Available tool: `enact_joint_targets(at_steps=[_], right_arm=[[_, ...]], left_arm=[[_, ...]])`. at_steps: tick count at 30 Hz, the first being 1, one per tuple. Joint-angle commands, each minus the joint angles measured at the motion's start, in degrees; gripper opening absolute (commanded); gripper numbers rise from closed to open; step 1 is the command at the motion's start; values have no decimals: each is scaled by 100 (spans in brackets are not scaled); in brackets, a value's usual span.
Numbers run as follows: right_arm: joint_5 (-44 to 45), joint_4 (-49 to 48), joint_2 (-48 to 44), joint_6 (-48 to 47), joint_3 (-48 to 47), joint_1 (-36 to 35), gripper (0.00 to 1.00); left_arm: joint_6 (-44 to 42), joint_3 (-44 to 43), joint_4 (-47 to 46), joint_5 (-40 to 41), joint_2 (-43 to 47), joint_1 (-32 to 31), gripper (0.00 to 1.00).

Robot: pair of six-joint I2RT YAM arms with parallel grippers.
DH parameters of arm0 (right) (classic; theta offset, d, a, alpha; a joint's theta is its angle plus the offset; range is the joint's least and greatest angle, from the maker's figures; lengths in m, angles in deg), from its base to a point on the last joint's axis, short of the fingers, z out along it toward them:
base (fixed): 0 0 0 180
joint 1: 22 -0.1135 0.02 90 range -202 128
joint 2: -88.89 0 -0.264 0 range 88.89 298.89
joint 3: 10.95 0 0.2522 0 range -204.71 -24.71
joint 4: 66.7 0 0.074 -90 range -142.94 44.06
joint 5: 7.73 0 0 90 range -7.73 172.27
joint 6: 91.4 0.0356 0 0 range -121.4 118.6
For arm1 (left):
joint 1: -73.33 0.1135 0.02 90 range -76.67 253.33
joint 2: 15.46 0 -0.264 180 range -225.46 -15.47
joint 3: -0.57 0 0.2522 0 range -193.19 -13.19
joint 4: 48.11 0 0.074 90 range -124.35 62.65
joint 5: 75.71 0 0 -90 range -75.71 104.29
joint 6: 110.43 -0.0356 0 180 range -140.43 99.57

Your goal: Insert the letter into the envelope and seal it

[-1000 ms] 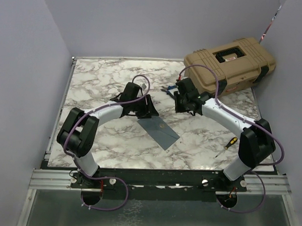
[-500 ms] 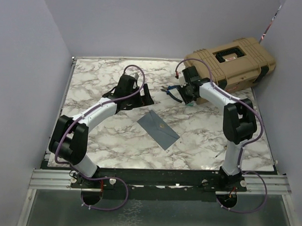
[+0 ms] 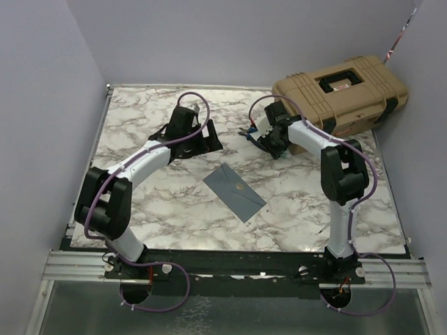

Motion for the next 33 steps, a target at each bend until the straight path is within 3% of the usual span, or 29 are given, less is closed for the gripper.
enact_joint_targets(at_steps=[1,10,15,22,28,33], right_arm=[[-165,159,98,-290,33,22,43],[-543,168,93,-317,266,20,32],[-652,287,14,-204,137,12,15],[-942,159,-1011,95,256,-1,13],[-2022,512,-1704,720,-42,-2,13],[-3533,-212,-2270,1922,127,-1,13]], left_arm=[[0,-138,103,-43,-112,87,99],[10,-151,103,-42,-45,131,99],[40,-84,92,-29,116,153,99],[135,22,-80,-65,569,154,99],[161,-119,-722,-1106,666,152,97],[173,105,-1589,-2211,987,151,95]])
